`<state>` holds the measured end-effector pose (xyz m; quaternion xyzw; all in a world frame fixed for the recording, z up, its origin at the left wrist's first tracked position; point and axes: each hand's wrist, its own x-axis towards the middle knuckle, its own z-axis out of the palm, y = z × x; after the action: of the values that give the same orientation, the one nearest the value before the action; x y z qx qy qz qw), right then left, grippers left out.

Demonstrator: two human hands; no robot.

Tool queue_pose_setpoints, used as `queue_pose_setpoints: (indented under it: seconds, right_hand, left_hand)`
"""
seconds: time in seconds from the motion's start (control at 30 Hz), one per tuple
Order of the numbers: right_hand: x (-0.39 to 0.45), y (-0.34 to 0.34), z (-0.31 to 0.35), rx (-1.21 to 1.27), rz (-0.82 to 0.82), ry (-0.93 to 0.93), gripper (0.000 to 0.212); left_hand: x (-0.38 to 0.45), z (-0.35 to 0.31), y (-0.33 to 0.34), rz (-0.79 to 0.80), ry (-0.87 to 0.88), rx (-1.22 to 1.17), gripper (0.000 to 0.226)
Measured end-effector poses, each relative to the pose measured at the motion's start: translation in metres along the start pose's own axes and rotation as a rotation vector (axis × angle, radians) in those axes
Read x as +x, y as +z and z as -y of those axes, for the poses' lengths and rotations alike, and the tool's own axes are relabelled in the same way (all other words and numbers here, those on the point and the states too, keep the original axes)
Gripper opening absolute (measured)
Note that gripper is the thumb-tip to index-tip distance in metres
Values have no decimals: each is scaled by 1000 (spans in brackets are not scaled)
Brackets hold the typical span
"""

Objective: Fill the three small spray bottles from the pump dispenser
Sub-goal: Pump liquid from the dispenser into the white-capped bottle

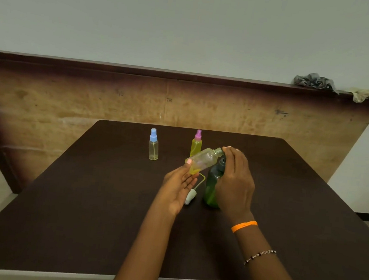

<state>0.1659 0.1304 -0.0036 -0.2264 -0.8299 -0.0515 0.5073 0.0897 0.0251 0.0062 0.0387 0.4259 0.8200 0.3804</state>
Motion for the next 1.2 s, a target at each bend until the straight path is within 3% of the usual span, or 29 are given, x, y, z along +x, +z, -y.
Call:
queue_pose_setpoints:
  seconds: [0.1, 0.27, 0.57, 0.83, 1.07, 1.2]
  right_hand:
    - [-9, 5, 0, -22, 46, 4, 61]
    - [6, -5, 3, -15, 20, 8, 41]
    - [-6, 0, -2, 25, 63, 12, 52]
    - [20, -16, 2, -33, 31, 13, 35]
    - [-7, 2, -1, -28, 20, 44, 51]
    - [7, -7, 1, -54, 12, 20, 35]
  left_hand:
    - [0, 1, -2, 0, -8, -4, 14]
    - [-3, -5, 0, 14, 10, 23, 18]
    - [-3, -1, 0, 24, -3, -24, 14]
    - [-6, -3, 4, 34, -9, -46, 15]
    - [-4, -1, 2, 24, -20, -40, 13]
    - [-5, -3, 2, 39, -22, -36, 16]
